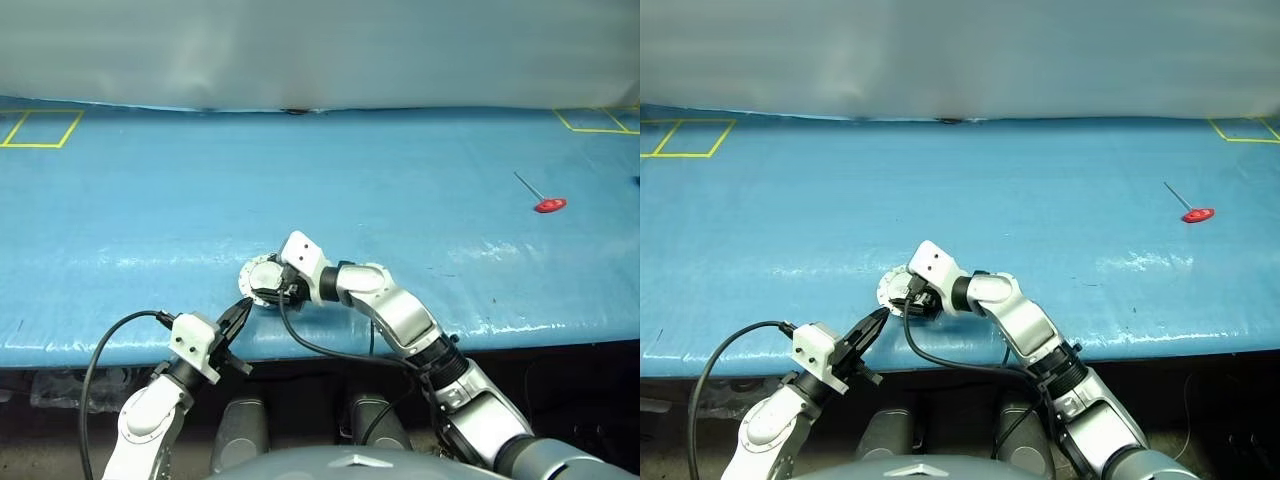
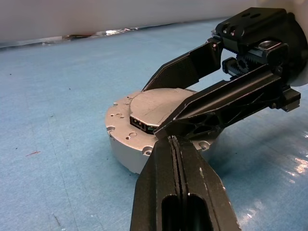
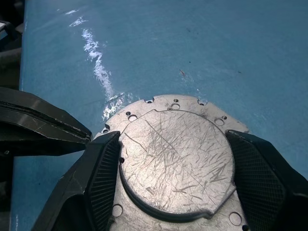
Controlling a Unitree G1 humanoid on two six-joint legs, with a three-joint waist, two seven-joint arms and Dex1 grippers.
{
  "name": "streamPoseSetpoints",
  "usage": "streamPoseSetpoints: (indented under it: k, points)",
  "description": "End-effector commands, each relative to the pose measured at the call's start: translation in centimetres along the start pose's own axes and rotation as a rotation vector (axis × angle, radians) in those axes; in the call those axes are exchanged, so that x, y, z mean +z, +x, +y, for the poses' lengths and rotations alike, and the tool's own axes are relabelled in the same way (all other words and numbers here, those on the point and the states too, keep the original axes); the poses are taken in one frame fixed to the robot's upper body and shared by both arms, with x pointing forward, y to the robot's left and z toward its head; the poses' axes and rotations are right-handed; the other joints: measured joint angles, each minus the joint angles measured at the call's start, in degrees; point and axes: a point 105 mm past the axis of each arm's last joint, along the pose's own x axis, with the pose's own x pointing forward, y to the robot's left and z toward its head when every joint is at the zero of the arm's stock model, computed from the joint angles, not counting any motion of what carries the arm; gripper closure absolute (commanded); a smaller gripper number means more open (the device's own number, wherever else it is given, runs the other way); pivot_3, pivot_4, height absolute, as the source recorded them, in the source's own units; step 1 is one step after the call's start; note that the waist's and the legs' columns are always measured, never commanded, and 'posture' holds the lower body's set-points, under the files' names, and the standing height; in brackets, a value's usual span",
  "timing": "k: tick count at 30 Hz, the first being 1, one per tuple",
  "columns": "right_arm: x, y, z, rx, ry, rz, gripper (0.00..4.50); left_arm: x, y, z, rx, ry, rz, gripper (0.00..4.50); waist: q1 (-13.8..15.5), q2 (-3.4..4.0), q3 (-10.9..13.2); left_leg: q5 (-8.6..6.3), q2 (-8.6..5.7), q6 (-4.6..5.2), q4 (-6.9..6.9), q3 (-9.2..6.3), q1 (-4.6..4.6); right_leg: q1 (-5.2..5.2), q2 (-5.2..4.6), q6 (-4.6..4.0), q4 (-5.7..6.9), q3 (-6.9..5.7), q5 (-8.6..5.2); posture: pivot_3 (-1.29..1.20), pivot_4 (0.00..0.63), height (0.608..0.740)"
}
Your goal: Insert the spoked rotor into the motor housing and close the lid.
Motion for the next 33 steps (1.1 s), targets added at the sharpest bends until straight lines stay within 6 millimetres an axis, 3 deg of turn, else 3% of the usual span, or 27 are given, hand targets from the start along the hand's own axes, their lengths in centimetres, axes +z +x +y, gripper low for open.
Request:
streamPoseSetpoints:
  k: [1,8,24,33]
  points:
    - [1.4,-0.1,-0.5,0.008,-0.057,-0.034,1.36,0.6,0.0,0.1,-0.004,0.001,-0.025,4.50,0.0,0.00,0.0,0.00,0.00,0.00,0.00,0.00,0.00,0.00,0.00,0.00,0.00,0.00,0.00,0.00,0.150,0.740]
    - [2.6,0.0,-0.8,0.037,-0.099,-0.043,1.36,0.6,0.0,0.0,-0.006,-0.004,-0.028,4.50,0.0,0.00,0.0,0.00,0.01,0.00,0.00,0.00,-0.01,-0.01,0.02,0.00,0.01,0.00,0.00,0.00,0.150,0.740]
    - [0.7,0.4,-0.4,0.083,-0.061,-0.011,1.36,0.5,0.0,-0.1,-0.014,-0.012,-0.025,4.50,0.0,0.00,0.0,0.00,0.01,0.00,0.00,0.01,0.00,0.03,0.02,-0.01,0.01,0.01,0.00,0.00,0.150,0.740]
    - [0.6,0.5,-0.7,0.114,-0.100,-0.037,1.36,0.4,0.0,-0.1,-0.020,-0.017,-0.026,4.50,-0.3,0.00,0.0,0.00,0.02,0.01,0.00,0.01,0.11,0.09,0.04,0.00,0.02,0.01,0.00,0.00,0.150,0.740]
